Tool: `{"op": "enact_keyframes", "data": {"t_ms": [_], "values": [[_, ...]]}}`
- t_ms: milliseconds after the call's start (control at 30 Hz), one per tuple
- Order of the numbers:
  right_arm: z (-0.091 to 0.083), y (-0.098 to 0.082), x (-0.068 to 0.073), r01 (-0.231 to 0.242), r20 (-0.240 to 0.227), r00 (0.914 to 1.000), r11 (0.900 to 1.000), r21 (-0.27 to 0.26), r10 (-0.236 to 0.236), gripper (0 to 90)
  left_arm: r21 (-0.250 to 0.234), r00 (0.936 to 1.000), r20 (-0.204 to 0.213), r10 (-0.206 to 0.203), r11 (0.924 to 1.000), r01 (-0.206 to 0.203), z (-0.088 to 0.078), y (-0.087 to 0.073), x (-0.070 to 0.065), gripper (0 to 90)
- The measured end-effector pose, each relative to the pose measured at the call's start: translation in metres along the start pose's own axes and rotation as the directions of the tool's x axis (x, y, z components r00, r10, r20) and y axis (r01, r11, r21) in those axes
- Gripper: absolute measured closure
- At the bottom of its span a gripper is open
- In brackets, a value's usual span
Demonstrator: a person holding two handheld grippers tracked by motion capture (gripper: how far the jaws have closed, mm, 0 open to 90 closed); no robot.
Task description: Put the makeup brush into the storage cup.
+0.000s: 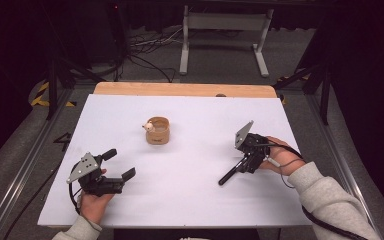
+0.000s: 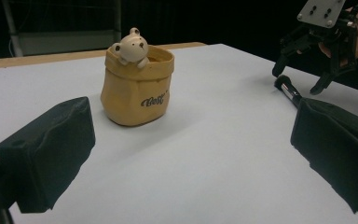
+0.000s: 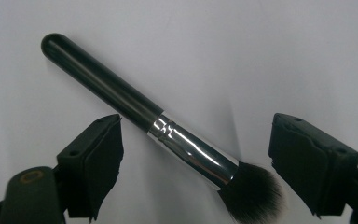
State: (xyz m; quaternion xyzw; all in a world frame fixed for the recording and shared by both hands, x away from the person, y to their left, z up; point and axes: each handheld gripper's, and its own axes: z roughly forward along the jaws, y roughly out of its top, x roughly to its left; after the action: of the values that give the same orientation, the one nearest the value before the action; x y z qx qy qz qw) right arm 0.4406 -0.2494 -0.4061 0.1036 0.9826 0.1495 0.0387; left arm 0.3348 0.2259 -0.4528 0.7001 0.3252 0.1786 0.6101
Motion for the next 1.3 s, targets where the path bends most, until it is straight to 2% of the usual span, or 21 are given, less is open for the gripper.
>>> {"op": "enact_keyframes", "data": {"t_ms": [267,467,767,867,1200,1267,1300], "values": [[0.006,-0.001,0.001,0.032,-0.023,0.9992,0.999,0.039,-0.031,23.8,-0.001,1.0000,0.005,-0.001,1.0000,0.001,0.001,0.000,0.000,0.4],[0.010,-0.001,0.001,0.058,-0.019,0.9982,0.996,0.060,-0.057,27.2,-0.001,1.0000,0.006,-0.002,1.0000,0.002,0.000,0.000,0.000,0.6],[0.012,-0.001,0.000,0.075,-0.026,0.9970,0.994,0.080,-0.073,33.4,0.001,0.9999,0.009,-0.006,1.0000,0.006,0.001,0.000,0.000,0.7],[0.013,-0.001,0.001,0.094,-0.033,0.9953,0.990,0.103,-0.091,38.5,0.005,0.9999,0.011,-0.010,0.9999,0.010,0.001,0.000,0.000,0.8],[0.013,0.002,0.003,0.155,-0.056,0.9873,0.981,0.120,-0.149,50.9,0.004,0.9998,0.015,-0.010,0.9999,0.010,0.001,0.000,0.000,0.8],[0.012,0.003,0.004,0.192,-0.072,0.9802,0.973,0.124,-0.184,58.8,0.004,0.9998,0.015,-0.009,1.0000,0.009,0.001,0.000,0.000,0.8],[0.012,0.003,0.005,0.196,-0.080,0.9791,0.972,0.128,-0.187,61.8,0.005,0.9998,0.015,-0.010,0.9999,0.010,0.001,0.000,0.000,0.9]]}}
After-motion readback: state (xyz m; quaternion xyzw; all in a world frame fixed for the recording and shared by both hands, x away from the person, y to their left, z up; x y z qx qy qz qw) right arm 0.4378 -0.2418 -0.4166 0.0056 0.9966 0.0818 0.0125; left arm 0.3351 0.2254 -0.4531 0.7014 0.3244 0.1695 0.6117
